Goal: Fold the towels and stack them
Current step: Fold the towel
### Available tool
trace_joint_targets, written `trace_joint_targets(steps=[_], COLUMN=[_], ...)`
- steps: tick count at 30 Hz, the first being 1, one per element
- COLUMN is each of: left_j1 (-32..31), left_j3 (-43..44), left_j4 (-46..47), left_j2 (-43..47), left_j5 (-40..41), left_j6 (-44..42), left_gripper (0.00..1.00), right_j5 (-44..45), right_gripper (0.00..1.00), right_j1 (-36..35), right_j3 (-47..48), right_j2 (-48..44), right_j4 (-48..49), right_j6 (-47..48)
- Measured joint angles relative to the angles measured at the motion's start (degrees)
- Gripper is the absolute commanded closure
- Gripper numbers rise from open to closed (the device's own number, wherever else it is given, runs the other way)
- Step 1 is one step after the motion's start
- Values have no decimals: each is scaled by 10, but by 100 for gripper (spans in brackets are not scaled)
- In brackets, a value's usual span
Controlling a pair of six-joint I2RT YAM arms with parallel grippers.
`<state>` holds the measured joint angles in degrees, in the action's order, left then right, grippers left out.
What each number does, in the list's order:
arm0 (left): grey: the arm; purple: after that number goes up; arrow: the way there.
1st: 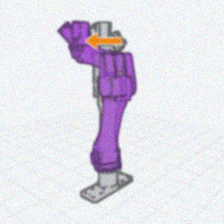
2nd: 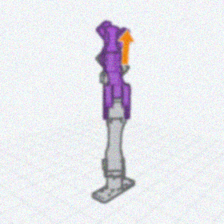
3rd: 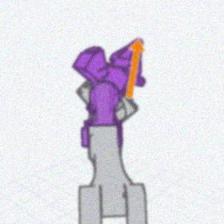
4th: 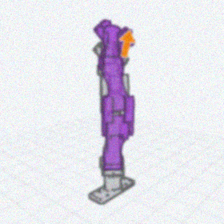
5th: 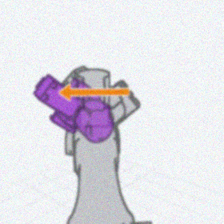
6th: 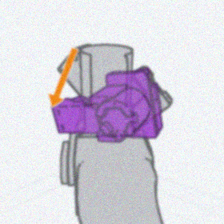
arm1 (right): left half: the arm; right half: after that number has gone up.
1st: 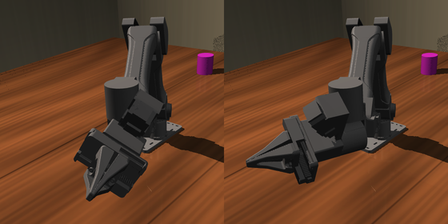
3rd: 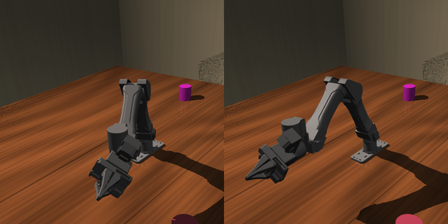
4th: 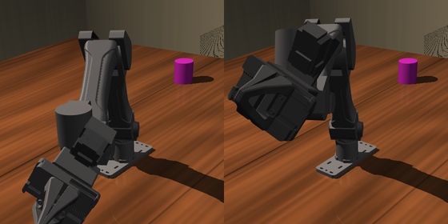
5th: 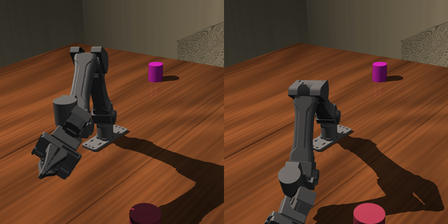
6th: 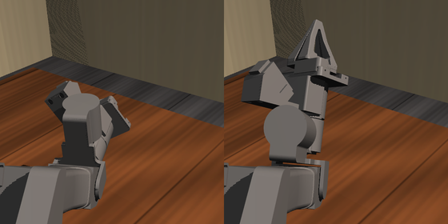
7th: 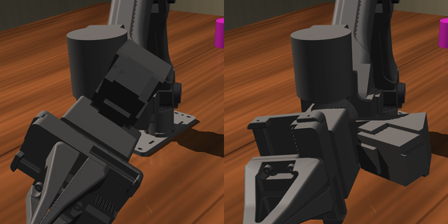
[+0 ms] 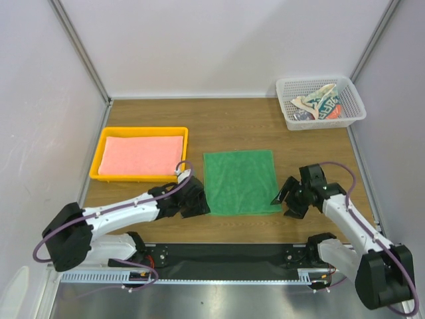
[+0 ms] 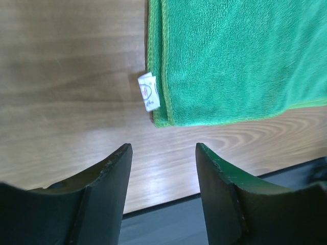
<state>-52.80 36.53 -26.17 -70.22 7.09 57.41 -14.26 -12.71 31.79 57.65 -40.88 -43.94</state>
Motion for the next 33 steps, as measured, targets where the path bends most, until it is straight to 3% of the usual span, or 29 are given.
trace_joint_targets(steps=[7, 15, 25, 33], left_j1=[-9, -24, -37, -41], left_j3=[-66, -75, -77, -77], left_j4=[71, 124, 130, 82], left_j2=[36, 15, -1, -3], left_j5=[10, 28, 52, 75], left_j6=[107, 165, 244, 282], left_gripper=[43, 46, 49, 48], right_j5=[6, 15, 39, 42], right_gripper=[38, 51, 57, 63], right_j1=[4, 8, 8, 8], right_j3=[-55, -102, -105, -106], right_j2=[-56, -62, -53, -41], right_j4=[27, 59, 105, 123], right_j6=[-33, -56, -79, -86])
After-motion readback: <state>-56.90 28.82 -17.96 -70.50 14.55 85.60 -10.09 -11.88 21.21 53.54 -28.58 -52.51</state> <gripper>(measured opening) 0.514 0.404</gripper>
